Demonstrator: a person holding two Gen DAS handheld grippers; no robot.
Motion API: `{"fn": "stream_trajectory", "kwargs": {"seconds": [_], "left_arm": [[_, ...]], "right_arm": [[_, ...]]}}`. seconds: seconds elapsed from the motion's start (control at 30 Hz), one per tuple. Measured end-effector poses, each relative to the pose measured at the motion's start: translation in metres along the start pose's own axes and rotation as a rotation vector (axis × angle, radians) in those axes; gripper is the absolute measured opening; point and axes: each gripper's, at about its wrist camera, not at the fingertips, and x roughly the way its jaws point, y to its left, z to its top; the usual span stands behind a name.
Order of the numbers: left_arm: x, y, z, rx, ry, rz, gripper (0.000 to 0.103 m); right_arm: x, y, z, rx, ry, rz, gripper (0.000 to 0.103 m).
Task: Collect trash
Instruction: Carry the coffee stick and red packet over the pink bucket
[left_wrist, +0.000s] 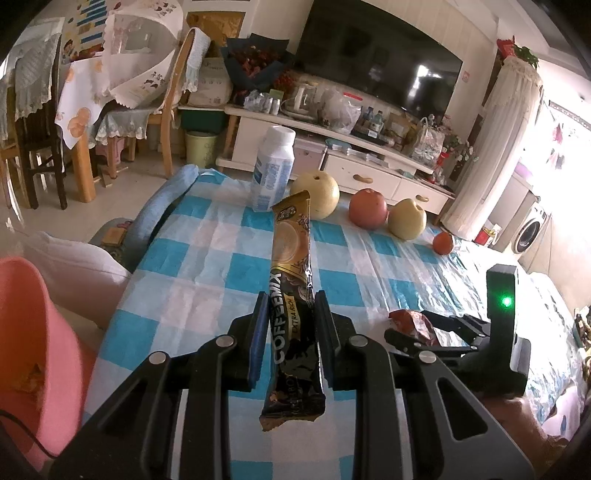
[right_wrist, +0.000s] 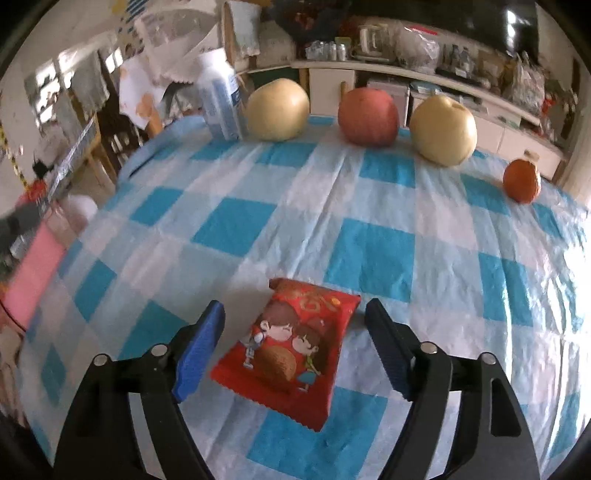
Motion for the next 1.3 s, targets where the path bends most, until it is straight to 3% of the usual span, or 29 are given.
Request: {"fn": "stream_trajectory", "kwargs": {"seconds": [0.1,0.2,0.53,0.77,1.03,1.3], "left_arm": [[-0.003,0.004,0.0,-0.003,-0.001,0.004,0.027],[-0.006,0.007,0.0,-0.007,-0.002,0.005,0.027],[-0.018,0.016,0.003,-0.01,-0.021,0.011,0.027],[-0.037,0.028,0.008,-0.04,-0.071,0.025,0.027],[-0.068,0.059,0.018,-0.135,-0.148,0.035,0.027],[-0.103,0.136,0.018,-0.286,-0.169,0.173,0.027]], "right_arm": [[-0.002,-0.001,-0.001,-0.004,-0.018,0.0,0.075],[-0.001,-0.001,-0.001,-0.003,-0.012,-0.025,0.05],[-0.01,-0.001,-0.006,0.03,-0.042,-0.081,0.043],[-0.028,0.02,-0.007,0.054,-0.081,-0.038,0.042],[-0.058,0.092,0.007,0.038,-0.147,0.129,0.042],[-0.075,0.199,0.038,-0.004,-0.197,0.383,0.042]]}}
